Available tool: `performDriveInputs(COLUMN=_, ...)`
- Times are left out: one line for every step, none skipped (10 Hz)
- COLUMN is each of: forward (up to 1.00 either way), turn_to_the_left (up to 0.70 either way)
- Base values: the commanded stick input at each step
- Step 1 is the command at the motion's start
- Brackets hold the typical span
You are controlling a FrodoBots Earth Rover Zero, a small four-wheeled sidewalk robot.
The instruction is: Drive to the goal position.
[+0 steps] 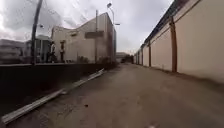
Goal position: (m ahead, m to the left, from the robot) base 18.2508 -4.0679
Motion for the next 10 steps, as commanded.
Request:
performDriveInputs(forward=0.70, turn_to_the_left=0.13)
performDriveInputs(forward=0.70, turn_to_the_left=0.02)
performDriveInputs(forward=0.70, turn_to_the_left=-0.30)
performDriveInputs(forward=0.70, turn_to_the_left=-0.02)
performDriveInputs(forward=0.70, turn_to_the_left=0.07)
performDriveInputs(forward=0.70, turn_to_the_left=0.01)
performDriveInputs(forward=0.70, turn_to_the_left=0.00)
performDriveInputs(forward=0.70, turn_to_the_left=0.00)
performDriveInputs(forward=0.70, turn_to_the_left=0.00)
performDriveInputs(forward=0.70, turn_to_the_left=0.00)
